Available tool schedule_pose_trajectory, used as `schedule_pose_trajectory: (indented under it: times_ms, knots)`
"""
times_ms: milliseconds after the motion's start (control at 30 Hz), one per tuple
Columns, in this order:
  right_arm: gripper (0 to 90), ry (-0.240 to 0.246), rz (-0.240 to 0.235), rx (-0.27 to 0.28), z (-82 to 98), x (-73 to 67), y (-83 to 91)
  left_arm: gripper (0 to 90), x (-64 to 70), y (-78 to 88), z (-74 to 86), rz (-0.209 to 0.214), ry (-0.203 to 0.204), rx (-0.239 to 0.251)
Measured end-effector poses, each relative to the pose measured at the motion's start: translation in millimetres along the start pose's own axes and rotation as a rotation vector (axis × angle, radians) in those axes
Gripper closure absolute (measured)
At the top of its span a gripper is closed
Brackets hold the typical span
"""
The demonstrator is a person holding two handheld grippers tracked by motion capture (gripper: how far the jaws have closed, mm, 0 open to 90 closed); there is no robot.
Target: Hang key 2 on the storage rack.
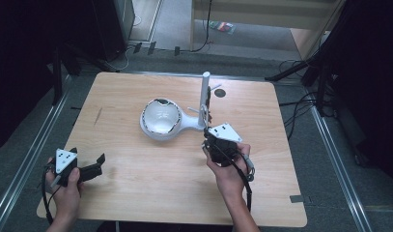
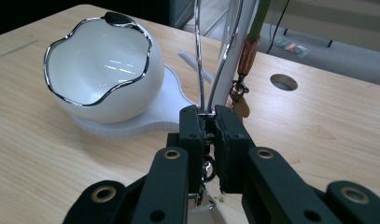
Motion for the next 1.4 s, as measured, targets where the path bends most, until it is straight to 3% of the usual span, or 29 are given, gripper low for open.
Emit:
schedule_pose_trajectory:
  times_ms: [300,1400]
  knots:
    - [83.6,-0.021,0.023,0.01,4.9,5.0,-11.9,0.0,0.1,0.0,-0.2,-0.001,0.003,0.004]
    - [83.6,-0.048,0.048,-0.07,16.6,8.8,-53.0,0.0,-0.4,1.2,0.4,0.001,0.002,-0.001]
Point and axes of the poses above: each handheld gripper's, and its own axes: y roughly backward along the jaws, z roughly out of its underside, x roughly to its right, the point moved 8 cm from there along -y, roughly forward along the jaws, and after that the axes turned 5 degrees about y, right-handed, at the moved point
